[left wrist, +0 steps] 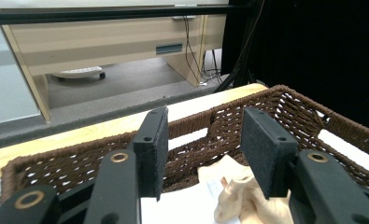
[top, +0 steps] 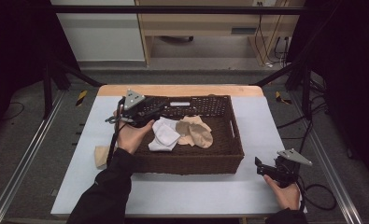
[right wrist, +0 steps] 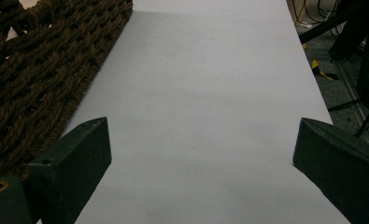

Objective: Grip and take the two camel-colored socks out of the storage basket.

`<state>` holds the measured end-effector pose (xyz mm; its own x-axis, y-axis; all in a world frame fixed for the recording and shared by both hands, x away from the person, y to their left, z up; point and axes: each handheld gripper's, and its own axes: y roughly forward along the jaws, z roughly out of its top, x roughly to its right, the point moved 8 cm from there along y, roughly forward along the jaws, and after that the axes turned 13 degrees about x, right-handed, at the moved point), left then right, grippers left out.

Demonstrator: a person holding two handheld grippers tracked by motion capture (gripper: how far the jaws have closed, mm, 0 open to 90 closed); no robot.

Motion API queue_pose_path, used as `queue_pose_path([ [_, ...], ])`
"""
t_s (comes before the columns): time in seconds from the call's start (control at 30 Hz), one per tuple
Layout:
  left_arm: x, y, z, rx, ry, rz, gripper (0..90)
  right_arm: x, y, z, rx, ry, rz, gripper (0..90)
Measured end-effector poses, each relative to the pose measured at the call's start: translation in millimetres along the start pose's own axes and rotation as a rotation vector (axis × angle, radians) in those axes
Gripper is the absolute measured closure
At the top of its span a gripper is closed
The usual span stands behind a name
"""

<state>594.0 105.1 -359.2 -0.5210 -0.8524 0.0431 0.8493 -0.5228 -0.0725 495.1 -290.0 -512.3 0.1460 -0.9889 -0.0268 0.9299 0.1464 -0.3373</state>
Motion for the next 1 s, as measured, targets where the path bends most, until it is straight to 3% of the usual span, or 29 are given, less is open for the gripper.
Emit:
queue_pose_path([
  [0.13, 5.2, 14.5, -5.0, -0.013, 0.019, 0.0, 50.7, -0.3, 0.4, -0.3, -0.002, -0.002, 0.003, 4.8],
  [0.43, 17.8, 38.2, -24.6, -0.052, 0.007, -0.03, 49.4, -1.2, 0.7, -0.7, -0.004, 0.001, 0.006, 4.9],
  [0.6, 22.1, 52.4, -45.8, -0.109, 0.034, -0.051, 47.2, -1.1, 0.4, -0.4, -0.002, 0.001, 0.005, 5.0],
  [0.83, 25.1, 56.1, -69.2, -0.173, 0.061, -0.079, 45.6, -1.4, 1.1, -1.1, -0.007, -0.001, 0.006, 5.0],
  [1.0, 28.3, 54.7, -83.8, -0.213, 0.053, -0.107, 44.9, -1.3, 1.1, -1.3, -0.009, -0.001, 0.005, 5.1],
])
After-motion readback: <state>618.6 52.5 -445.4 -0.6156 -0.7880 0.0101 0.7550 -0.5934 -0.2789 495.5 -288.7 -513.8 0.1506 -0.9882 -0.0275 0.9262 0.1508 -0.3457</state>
